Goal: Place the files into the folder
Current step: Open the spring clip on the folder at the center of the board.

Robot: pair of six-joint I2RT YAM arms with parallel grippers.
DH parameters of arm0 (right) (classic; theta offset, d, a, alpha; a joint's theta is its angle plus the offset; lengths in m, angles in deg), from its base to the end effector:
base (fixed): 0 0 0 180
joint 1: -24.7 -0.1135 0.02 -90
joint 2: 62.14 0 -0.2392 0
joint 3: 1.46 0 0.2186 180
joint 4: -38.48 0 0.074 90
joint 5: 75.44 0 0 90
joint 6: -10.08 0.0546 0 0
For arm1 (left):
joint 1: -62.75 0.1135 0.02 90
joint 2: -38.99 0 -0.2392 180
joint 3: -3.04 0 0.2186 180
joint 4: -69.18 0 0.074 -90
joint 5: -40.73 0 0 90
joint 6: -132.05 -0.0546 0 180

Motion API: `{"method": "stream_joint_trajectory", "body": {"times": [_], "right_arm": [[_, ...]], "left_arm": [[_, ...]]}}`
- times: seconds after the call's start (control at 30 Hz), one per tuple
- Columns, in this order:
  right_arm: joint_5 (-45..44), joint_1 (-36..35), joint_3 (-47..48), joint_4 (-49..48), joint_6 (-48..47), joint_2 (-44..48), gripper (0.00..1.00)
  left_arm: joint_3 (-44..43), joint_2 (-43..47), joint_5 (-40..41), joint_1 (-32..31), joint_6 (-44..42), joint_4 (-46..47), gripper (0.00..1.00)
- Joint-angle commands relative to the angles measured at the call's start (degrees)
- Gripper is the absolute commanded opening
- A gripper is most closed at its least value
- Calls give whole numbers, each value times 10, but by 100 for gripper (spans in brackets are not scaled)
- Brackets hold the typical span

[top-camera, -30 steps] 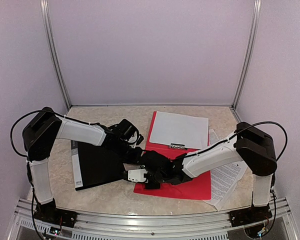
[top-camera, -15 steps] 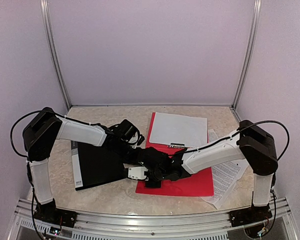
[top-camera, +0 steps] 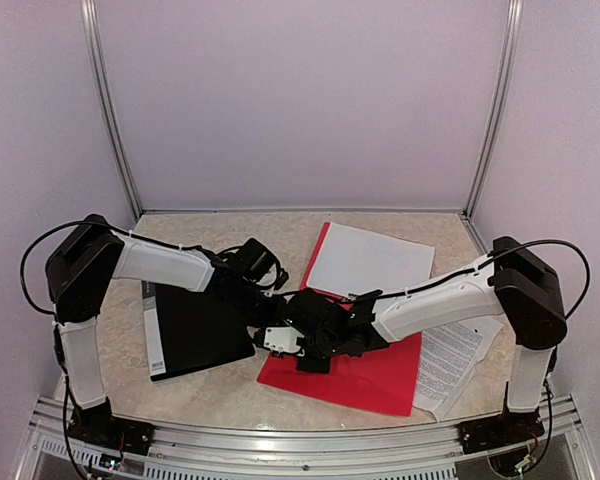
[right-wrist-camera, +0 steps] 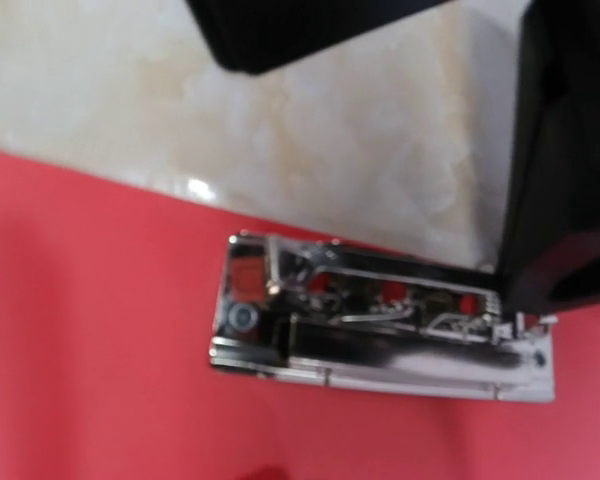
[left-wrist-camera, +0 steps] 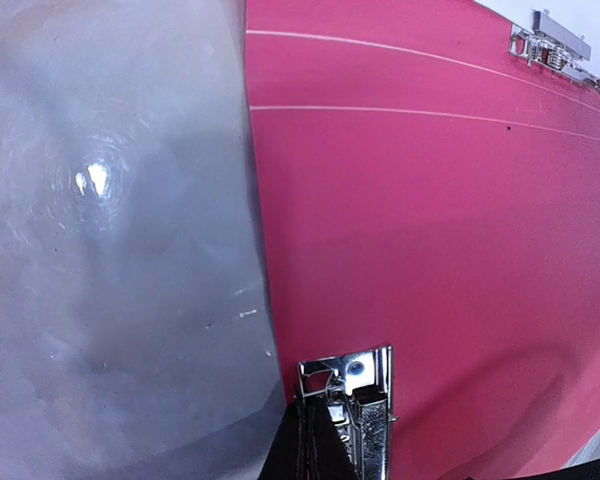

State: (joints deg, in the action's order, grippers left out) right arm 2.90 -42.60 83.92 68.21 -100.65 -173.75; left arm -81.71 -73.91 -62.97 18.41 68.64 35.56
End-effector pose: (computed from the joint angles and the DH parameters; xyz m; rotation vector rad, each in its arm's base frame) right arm 0.1551 0.3422 0.1336 -1.6928 1.8653 0.0685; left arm 0.2527 -0.2650 0.1188 0.5151 2.7510 -0.6819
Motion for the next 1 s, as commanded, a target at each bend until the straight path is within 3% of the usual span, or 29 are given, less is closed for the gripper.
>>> {"method": "stream_joint_trajectory", "body": {"times": [0.0,0.13,0.47,0.97], "right_arm": [[9,3,-13,-15,26,25,0],[27,-5,-15,-50,17,27,2],[10,-25,21,-79,-19,-27,26],[-29,-24,-52,-92,28,36,27]], "left_arm": [[8,-26,28,0,3,-66,0],[7,-22,26,0,11,-67,0],[14,-14,-18,9,49,-55,0],[110,101,-21,24,188,45,0]]}}
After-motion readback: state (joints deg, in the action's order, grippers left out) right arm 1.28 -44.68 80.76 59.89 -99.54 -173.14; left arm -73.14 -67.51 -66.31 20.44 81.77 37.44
